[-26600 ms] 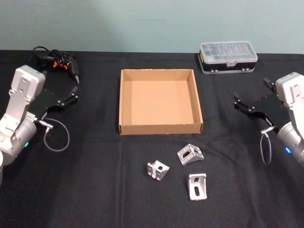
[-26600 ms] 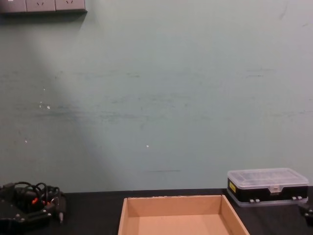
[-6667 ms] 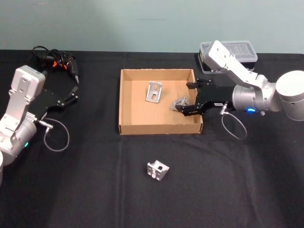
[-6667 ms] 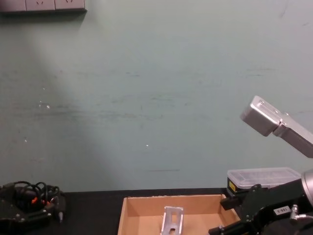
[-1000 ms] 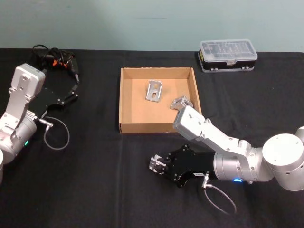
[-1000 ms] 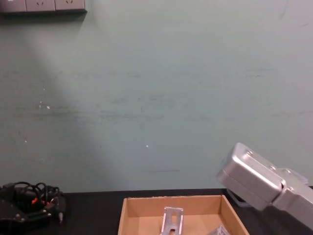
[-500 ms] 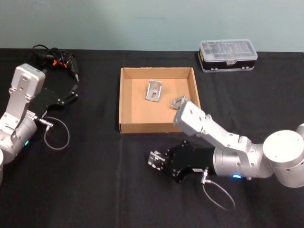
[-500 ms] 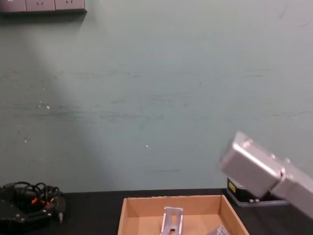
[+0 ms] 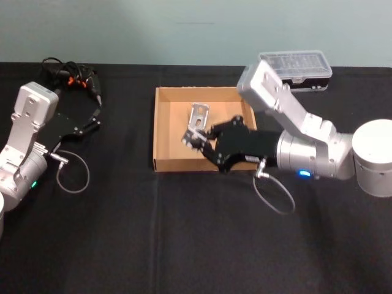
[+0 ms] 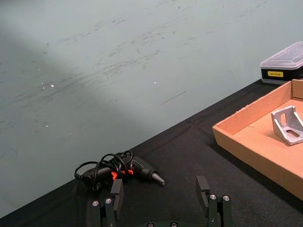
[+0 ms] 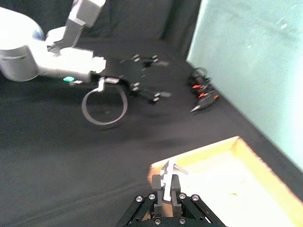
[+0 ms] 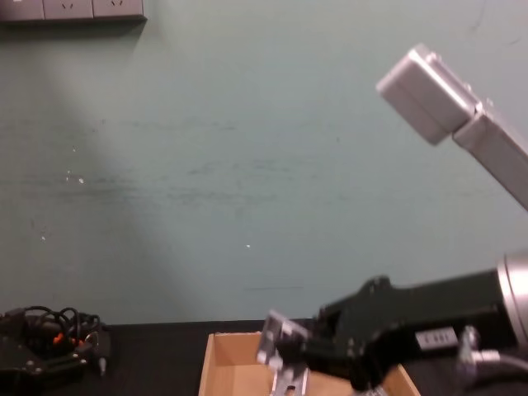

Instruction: Use one hand to pick up the angle iron from the table and place it into the box.

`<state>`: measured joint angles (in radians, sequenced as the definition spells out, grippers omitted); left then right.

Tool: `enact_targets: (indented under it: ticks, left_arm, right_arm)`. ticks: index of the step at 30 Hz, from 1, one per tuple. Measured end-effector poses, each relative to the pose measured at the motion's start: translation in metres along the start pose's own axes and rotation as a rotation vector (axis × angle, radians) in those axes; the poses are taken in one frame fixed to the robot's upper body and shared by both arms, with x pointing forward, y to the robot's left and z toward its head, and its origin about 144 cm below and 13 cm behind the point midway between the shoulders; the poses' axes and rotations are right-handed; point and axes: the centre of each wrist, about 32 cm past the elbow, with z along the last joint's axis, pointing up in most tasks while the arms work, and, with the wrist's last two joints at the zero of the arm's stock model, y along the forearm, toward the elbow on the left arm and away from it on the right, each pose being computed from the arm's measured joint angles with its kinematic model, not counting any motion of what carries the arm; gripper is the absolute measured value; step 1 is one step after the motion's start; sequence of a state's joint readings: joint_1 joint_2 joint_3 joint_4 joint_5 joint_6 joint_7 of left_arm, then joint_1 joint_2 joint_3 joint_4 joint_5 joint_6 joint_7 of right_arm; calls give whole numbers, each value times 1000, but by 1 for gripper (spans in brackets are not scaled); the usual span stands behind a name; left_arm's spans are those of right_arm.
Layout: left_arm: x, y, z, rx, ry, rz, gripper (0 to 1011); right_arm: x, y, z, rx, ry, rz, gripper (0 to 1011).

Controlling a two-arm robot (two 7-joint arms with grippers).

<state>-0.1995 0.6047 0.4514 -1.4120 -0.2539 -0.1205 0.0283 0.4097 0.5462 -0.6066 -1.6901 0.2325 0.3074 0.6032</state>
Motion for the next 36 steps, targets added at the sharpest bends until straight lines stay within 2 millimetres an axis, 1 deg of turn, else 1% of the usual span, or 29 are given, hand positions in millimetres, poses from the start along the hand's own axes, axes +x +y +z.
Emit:
enact_targets:
  ticks: [3, 8, 14, 16, 25, 36]
  left_arm:
    - [0, 0, 0, 0, 0, 0, 1000]
    - [0, 0, 0, 0, 0, 0, 1000]
    - [0, 0, 0, 0, 0, 0, 1000]
    - [0, 0, 0, 0, 0, 0, 1000]
    - [0, 0, 0, 0, 0, 0, 1000]
    - [0, 0, 0, 0, 0, 0, 1000]
  right_arm:
    - [6, 2, 1, 9, -9, -21, 114]
    - [21, 11, -2, 15, -21, -71, 114]
    - [31, 28, -13, 1, -13, -103, 114]
    - [35, 39, -19, -12, -4, -110, 114]
    - [40, 59, -38, -63, 30, -117, 114]
    - [40, 65, -49, -103, 64, -105, 114]
